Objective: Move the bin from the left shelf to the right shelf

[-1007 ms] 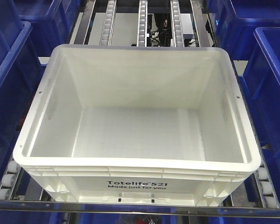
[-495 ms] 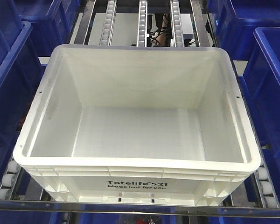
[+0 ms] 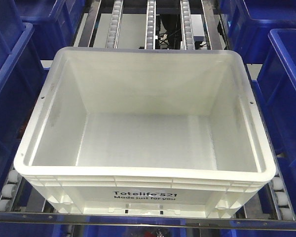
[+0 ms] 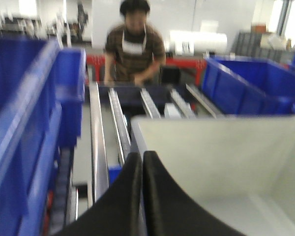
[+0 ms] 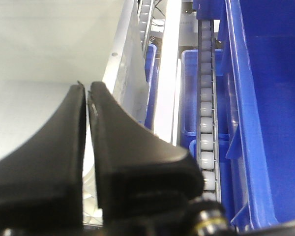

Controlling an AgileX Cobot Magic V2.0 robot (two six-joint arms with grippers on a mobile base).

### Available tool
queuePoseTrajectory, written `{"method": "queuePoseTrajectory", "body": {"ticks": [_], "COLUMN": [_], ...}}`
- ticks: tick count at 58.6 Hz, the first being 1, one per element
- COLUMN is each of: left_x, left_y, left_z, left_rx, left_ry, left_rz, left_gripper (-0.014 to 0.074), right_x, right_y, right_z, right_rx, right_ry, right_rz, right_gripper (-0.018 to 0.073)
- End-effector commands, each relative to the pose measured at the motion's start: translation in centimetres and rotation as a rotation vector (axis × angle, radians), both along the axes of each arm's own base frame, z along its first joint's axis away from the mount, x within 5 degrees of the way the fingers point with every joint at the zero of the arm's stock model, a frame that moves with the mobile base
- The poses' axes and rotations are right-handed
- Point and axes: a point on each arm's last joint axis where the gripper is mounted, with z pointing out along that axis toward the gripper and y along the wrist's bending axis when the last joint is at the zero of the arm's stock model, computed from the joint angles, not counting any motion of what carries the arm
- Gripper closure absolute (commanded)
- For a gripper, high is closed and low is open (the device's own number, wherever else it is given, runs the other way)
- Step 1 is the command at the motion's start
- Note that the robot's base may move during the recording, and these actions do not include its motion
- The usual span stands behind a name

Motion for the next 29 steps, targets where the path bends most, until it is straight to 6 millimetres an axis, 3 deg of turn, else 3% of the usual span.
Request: {"method": "queuePoseTrajectory", "body": {"ticks": [1, 19, 29], "left_x": [0.7, 3.6, 5.3], "left_y": [-0.3, -1.8, -2.3], "left_z": [0.7, -0.3, -0.3], "left_rx": [-0.033, -0.033, -0.012], "left_ry": [0.033, 0.165, 0.195], "left_rz": [-0.016, -0.133, -0.173], "left_gripper": [0.0603, 0.0603, 0.0601], "right_x": [0.3, 2.6, 4.5], "right_y": [0.0, 0.9, 1.5], "right_z": [1.7, 0.9, 2.6], "right_rx": [0.033, 0.033, -0.05], "right_ry": [-0.089, 0.047, 0.077], "right_rz": [-0.013, 0.029, 0.068], "right_gripper": [0.0566, 0.0564, 0.0564]}}
